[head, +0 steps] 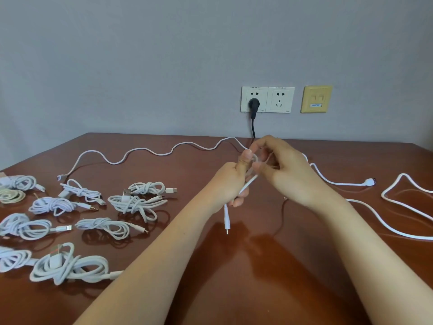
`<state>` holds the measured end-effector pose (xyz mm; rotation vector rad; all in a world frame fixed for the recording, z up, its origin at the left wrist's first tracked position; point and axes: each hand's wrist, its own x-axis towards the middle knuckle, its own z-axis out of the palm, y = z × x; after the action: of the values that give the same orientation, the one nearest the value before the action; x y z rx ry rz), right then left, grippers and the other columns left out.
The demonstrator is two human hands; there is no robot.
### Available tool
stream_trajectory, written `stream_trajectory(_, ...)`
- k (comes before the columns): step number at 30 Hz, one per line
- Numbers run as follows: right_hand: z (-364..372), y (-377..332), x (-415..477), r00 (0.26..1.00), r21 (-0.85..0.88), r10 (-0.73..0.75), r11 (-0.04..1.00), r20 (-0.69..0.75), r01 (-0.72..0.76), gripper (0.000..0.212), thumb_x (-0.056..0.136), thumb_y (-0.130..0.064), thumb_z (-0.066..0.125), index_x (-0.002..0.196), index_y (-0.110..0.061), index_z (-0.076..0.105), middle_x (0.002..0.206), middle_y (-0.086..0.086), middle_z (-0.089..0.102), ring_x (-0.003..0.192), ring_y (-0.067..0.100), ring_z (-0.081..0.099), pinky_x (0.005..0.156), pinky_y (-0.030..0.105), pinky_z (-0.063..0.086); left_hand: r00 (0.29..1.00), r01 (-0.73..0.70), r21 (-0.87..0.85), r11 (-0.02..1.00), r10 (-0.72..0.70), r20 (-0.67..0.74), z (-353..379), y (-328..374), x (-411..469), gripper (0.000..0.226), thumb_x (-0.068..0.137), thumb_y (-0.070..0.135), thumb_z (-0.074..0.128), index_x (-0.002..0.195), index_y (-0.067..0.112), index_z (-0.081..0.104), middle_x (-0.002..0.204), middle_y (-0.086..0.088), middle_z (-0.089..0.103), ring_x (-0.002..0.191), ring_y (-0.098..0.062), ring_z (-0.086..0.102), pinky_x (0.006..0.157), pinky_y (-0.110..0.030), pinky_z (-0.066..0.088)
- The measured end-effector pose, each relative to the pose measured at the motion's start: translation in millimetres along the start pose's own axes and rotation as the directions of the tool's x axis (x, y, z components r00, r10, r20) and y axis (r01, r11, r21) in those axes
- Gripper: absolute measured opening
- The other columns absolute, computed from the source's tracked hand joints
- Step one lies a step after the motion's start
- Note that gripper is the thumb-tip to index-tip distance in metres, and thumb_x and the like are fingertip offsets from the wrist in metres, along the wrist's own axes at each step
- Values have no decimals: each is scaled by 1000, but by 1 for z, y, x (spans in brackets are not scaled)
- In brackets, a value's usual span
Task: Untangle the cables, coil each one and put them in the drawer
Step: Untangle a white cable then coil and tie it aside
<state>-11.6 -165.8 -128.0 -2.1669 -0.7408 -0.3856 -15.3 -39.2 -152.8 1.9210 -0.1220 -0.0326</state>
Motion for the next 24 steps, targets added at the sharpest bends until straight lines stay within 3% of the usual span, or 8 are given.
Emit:
stream_trajectory(3, -4, 0, -3, 997, -17, 1, 1000, 79, 0, 17, 85, -14, 63, 97, -21, 54, 72, -3, 48, 58, -3, 43, 57, 10, 35, 1000, -18, 10, 1000, 18, 8, -2, 1, -1, 64, 94, 58, 14, 57, 15, 44, 31, 3, 32, 24, -10, 28, 33, -16, 24)
stream_trajectory(6, -9, 0, -4, 993, -105, 38, 994, 115, -26, 10, 83, -26, 66, 84, -18, 60, 65, -1, 52, 58, 1, 44, 57, 11, 34, 1000, -11, 62, 998, 11, 5, -5, 0, -2, 58, 95, 58, 12, 81, 24, 57, 29, 2, 38, 24, -9, 34, 33, -14, 28)
stream_trajectory(9, -12, -4, -5, 982, -216, 66, 976, 177, -27, 21, 82, -33, 67, 66, -19, 64, 54, -2, 46, 56, 1, 43, 53, 8, 33, 1000, 14, 27, 1000, -14, 13, -8, -2, 1, 68, 95, 56, 15, 80, 7, 58, 33, 1, 49, 26, -8, 43, 33, -12, 33)
stream_trajectory(12, -14, -5, -6, 980, -256, 44, 967, 194, 7, 25, 82, -30, 68, 60, -26, 58, 59, -4, 48, 59, 6, 44, 56, 5, 33, 995, 21, -44, 999, -17, 99, -10, -4, 1, 69, 95, 55, 15, 93, 5, 62, 49, -1, 64, 36, -9, 55, 38, -15, 43)
stream_trajectory(14, -12, -1, -4, 985, -314, -18, 947, 173, 72, 19, 83, -28, 67, 65, -25, 63, 63, -7, 44, 70, 13, 40, 60, 6, 31, 987, 45, -59, 997, -36, 155, -8, -4, -1, 68, 94, 57, 16, 99, 6, 60, 52, -3, 65, 42, -10, 61, 43, -16, 47)
stream_trajectory(17, -6, 4, 1, 983, -428, -115, 888, 142, 166, 16, 84, -28, 64, 82, -13, 70, 66, -11, 37, 79, 15, 33, 63, 25, 22, 986, 41, -2, 999, -40, 164, -3, -2, -3, 64, 94, 55, 12, 79, 9, 52, 41, -1, 58, 34, -7, 53, 38, -13, 41)
stream_trajectory(21, -4, 0, 1, 989, -262, -142, 954, 29, 145, 18, 78, -21, 70, 87, -15, 55, 72, -8, 47, 76, 13, 36, 64, 18, 28, 990, 0, -10, 1000, 1, 139, -1, 0, -3, 68, 90, 60, 3, 60, 11, 39, 30, 2, 39, 25, -7, 34, 33, -12, 26)
stream_trajectory(24, -4, 2, 0, 995, -151, -95, 984, 16, 97, 18, 80, -8, 66, 85, -14, 50, 71, -8, 54, 72, 1, 43, 64, 5, 31, 982, -2, -47, 999, 11, 188, -1, 0, -3, 72, 70, 74, 7, 65, 11, 41, 34, 4, 35, 26, -9, 31, 34, -13, 26)
